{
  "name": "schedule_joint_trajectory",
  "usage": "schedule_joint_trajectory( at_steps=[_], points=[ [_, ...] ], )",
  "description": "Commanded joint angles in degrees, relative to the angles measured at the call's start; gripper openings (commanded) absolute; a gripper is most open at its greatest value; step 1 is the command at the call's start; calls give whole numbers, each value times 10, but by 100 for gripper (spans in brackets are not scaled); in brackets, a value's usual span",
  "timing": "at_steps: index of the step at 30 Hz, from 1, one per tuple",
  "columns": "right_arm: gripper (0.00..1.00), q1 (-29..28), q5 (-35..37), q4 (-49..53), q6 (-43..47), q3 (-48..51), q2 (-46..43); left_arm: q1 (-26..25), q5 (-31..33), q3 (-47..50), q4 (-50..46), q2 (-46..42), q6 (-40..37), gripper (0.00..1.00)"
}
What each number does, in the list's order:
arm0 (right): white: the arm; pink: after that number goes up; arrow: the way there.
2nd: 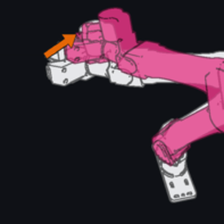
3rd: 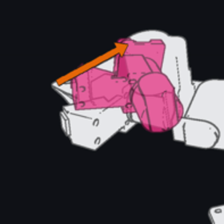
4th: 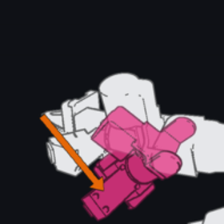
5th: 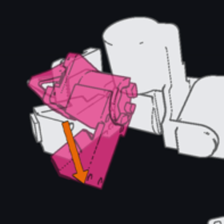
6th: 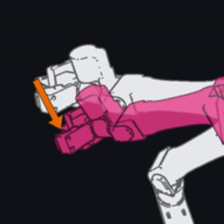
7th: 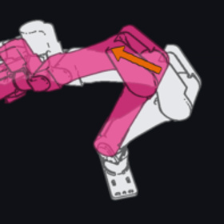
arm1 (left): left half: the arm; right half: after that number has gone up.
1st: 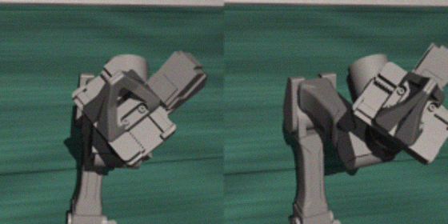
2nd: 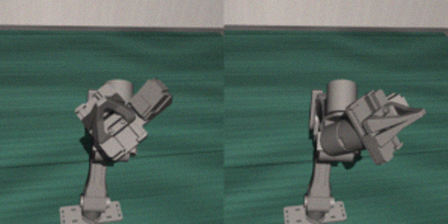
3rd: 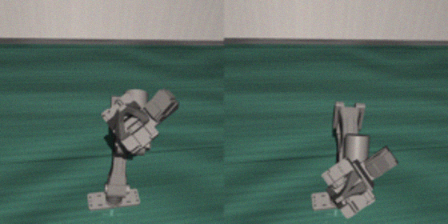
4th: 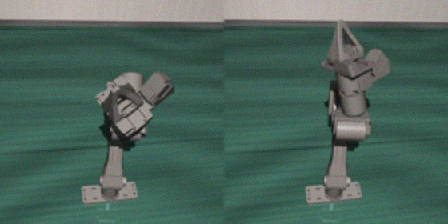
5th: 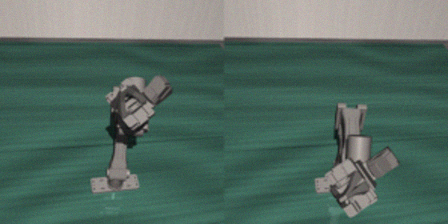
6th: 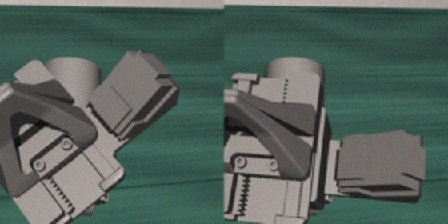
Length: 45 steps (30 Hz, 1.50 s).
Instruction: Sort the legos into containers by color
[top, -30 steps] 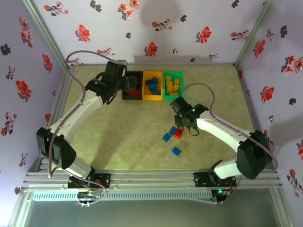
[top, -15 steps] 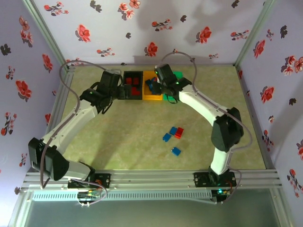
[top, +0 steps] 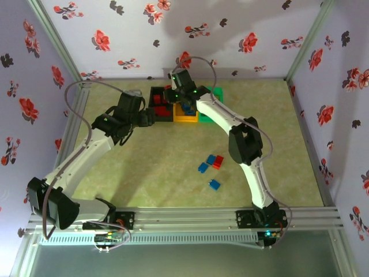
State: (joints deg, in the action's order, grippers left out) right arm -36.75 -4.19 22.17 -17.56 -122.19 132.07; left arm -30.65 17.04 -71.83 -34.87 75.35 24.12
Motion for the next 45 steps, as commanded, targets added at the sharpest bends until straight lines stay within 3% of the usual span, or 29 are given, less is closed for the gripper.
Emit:
schedule_joint_trajectory(
  at_steps=[1,5,8,13,19,23,30,36,45],
  points=[
    [24,-1,-22,3,-18,-84,48,-4,17,4,-12,-13,12,81],
    [52,0,-19,51,-10,-174,100,-5,13,3,-17,-12,10,83],
    [60,1,-12,62,0,-180,98,-7,12,5,-18,-11,11,83],
    [62,3,8,79,20,-143,56,-13,9,5,-20,-7,11,83],
    [64,13,40,38,27,28,-66,-38,-16,7,-16,12,18,83],
    [65,28,57,15,25,154,-150,-78,-32,7,-16,44,21,83],
    [65,69,96,7,14,313,-276,-155,-119,41,13,98,21,83],
    [65,108,109,8,-5,402,-352,-222,-144,31,15,162,1,81],
    [66,152,108,1,-33,492,-432,-267,-174,-38,25,268,-5,79]
  ],
)
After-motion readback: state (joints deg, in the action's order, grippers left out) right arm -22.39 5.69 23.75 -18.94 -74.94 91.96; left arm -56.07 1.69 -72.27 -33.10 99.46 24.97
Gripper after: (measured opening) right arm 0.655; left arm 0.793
